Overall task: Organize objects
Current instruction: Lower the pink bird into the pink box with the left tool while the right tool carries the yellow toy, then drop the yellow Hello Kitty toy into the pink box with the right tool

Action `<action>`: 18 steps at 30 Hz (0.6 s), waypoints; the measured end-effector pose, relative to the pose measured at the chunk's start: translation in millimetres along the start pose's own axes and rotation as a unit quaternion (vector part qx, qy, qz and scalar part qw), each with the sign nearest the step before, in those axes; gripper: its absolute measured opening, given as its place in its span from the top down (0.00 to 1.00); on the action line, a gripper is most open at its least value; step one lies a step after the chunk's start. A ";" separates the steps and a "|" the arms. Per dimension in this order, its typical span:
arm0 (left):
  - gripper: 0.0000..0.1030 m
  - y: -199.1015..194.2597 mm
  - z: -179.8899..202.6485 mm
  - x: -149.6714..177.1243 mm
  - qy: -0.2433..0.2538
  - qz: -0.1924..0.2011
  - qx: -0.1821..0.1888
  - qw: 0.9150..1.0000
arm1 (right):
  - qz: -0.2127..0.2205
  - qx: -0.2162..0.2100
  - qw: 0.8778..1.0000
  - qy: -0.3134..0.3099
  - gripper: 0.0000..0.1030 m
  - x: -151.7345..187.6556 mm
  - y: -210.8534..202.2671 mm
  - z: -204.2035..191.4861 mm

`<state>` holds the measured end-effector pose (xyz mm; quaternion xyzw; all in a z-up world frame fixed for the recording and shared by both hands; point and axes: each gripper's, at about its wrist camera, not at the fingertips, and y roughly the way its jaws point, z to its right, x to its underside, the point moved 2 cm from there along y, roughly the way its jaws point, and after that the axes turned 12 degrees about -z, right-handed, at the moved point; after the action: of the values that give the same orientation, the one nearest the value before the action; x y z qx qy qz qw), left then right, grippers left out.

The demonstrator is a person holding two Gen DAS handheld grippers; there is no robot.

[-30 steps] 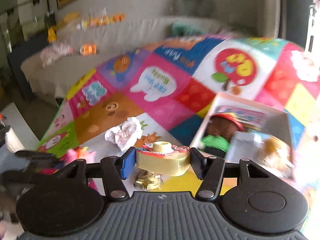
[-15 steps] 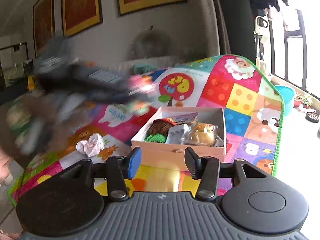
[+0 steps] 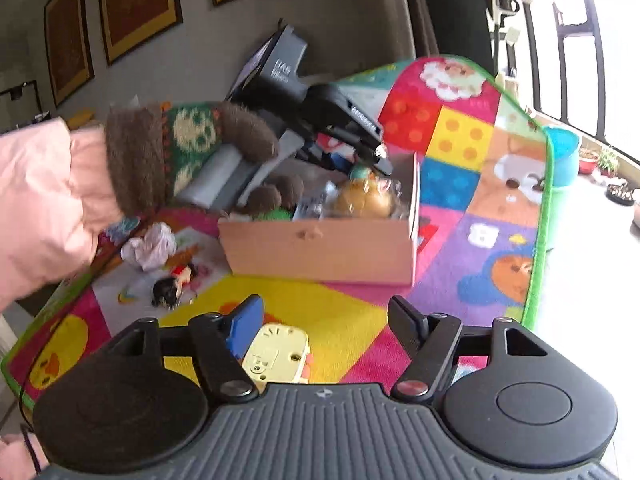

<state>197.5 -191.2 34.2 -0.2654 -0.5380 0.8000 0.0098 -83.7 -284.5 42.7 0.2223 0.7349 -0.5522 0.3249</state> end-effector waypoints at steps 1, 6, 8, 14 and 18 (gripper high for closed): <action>0.64 1.5 1.1 -0.9 0.005 0.000 -0.004 1.000 | -0.004 0.000 1.000 -0.003 0.25 2.2 -1.2 -3.6; 0.64 -31.0 -13.0 4.8 -0.056 0.095 0.070 0.991 | -0.021 0.006 0.999 -0.029 0.20 6.6 10.9 -15.8; 0.64 -46.1 -16.8 7.4 -0.058 0.115 0.073 0.989 | -0.029 0.006 0.999 -0.033 0.19 10.8 13.6 -19.7; 0.64 -106.4 -23.6 66.3 -0.039 0.175 0.076 0.981 | -0.043 0.012 0.998 -0.032 0.19 21.7 19.1 -23.8; 0.64 -140.7 -30.8 140.8 -0.037 0.192 0.074 0.978 | -0.049 0.017 0.997 -0.049 0.20 25.8 22.3 -32.9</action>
<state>52.0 -63.2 89.1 -0.3325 -0.4165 0.8337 -0.1446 -93.9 -247.3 15.1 0.1638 0.7187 -0.5903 0.3290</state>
